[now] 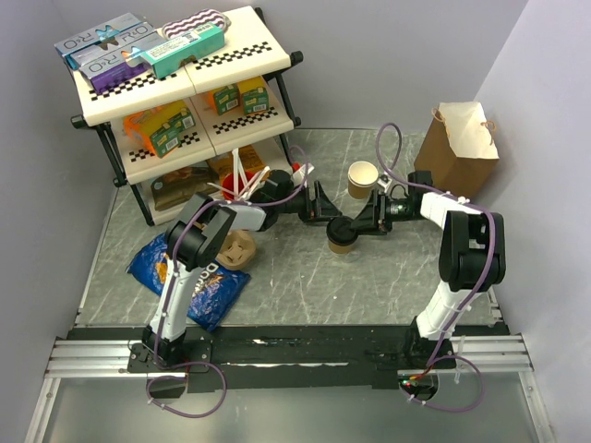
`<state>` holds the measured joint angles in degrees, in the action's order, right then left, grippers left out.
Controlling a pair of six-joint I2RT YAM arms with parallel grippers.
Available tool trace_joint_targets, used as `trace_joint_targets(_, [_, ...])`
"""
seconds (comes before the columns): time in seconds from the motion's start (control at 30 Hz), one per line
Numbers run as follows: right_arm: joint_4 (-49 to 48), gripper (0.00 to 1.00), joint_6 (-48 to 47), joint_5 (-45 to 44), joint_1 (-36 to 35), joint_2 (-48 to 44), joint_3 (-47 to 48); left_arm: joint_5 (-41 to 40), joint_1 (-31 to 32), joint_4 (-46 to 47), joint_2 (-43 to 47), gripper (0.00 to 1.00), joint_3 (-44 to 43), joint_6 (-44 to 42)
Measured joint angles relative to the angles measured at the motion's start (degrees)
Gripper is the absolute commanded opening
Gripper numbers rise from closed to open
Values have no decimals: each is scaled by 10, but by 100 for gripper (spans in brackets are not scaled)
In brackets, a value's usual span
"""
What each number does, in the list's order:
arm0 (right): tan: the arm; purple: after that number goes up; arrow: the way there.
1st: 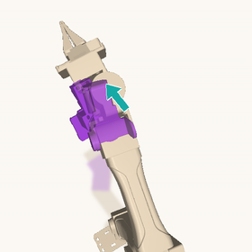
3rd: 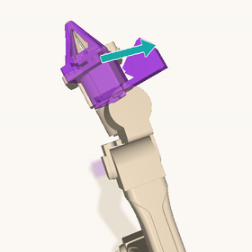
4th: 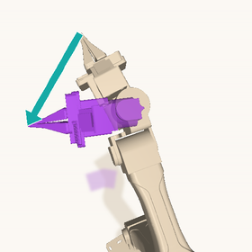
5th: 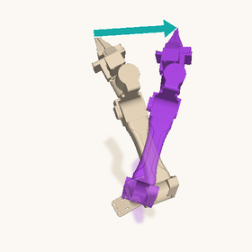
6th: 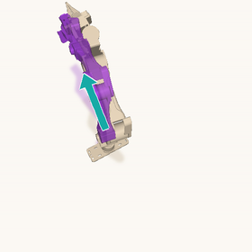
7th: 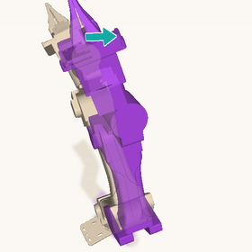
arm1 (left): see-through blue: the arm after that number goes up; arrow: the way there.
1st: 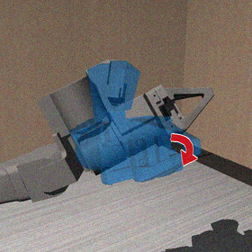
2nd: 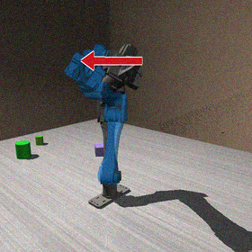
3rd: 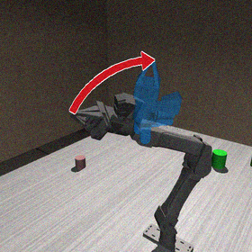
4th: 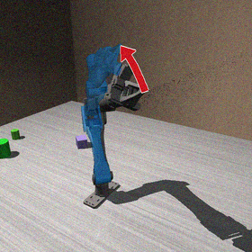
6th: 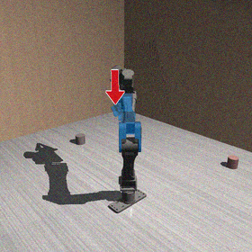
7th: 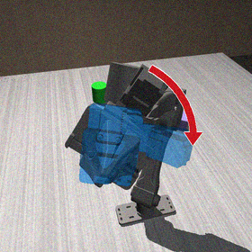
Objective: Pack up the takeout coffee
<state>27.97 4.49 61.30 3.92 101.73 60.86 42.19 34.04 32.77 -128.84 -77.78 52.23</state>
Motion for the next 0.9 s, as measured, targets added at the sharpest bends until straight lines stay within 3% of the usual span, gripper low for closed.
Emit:
trace_joint_targets(0.23, [14, 51, 9, 12, 1, 20, 13, -5, 2, 3, 0, 78, 1, 0])
trace_joint_targets(0.7, [20, 49, 17, 21, 2, 34, 15, -45, 9, 31, 11, 74, 36, 24])
trace_joint_targets(0.9, [19, 54, 16, 22, 2, 34, 15, -47, 10, 41, 11, 87, 39, 16])
